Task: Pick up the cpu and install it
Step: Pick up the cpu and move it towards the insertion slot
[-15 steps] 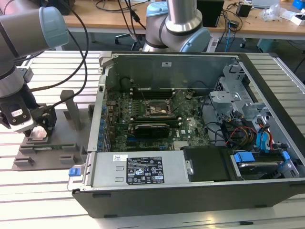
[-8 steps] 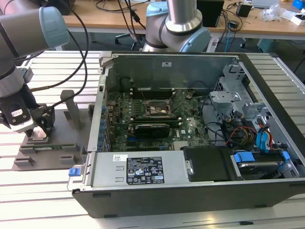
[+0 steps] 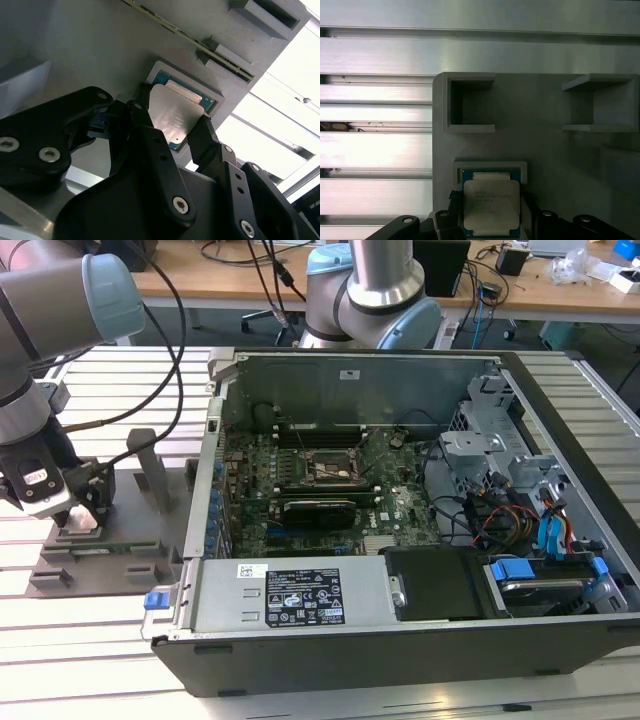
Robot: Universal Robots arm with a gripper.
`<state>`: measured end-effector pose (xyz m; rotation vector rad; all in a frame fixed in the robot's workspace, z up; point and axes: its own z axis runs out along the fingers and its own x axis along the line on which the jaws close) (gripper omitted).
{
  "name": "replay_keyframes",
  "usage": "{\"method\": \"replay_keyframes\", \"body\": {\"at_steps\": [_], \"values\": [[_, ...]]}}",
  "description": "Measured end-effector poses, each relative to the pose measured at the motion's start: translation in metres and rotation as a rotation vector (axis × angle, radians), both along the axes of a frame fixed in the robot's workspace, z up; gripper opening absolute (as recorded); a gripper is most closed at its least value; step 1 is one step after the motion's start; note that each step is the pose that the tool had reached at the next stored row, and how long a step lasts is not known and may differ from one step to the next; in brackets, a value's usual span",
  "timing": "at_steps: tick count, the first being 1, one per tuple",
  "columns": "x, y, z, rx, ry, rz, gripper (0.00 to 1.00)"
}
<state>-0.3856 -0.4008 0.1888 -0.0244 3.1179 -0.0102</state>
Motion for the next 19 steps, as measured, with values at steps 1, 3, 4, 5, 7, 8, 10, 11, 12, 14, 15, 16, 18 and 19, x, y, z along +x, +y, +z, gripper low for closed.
{"method": "replay_keyframes", "body": {"at_steps": [1,3,4,5,7,8,10,11,12,14,15,16,18,19], "values": [[0.0,0.0,0.0,0.0,0.0,0.0,0.55],[0.0,-0.0001,0.0,0.0,0.0,0.0,0.55],[0.0,-0.0001,0.0,0.0001,0.0,0.0,0.55],[0.0,-0.0002,0.0,0.0001,0.0,0.0,0.55],[0.0,-0.0002,0.0,0.0,0.0,0.0,0.55],[0.0,-0.0003,0.0,0.0,0.0,0.0,0.55],[0.0,-0.0003,0.0003,0.0001,-0.0001,0.0,0.55],[-0.0001,-0.0004,0.0015,0.0,-0.0001,0.0,0.55],[0.0,-0.0003,0.0059,0.0,0.0,0.0,0.55],[0.0,-0.0002,0.01,0.0,0.0,0.0,0.55],[0.0,-0.0001,0.0121,0.0,0.0,0.0,0.55],[0.0,-0.0001,0.0136,0.0,-0.0001,0.0,0.55],[0.0,0.0,0.0167,0.0,-0.0001,0.0,0.55],[0.0,0.0,0.0188,0.0,0.0,0.0,0.55]]}}
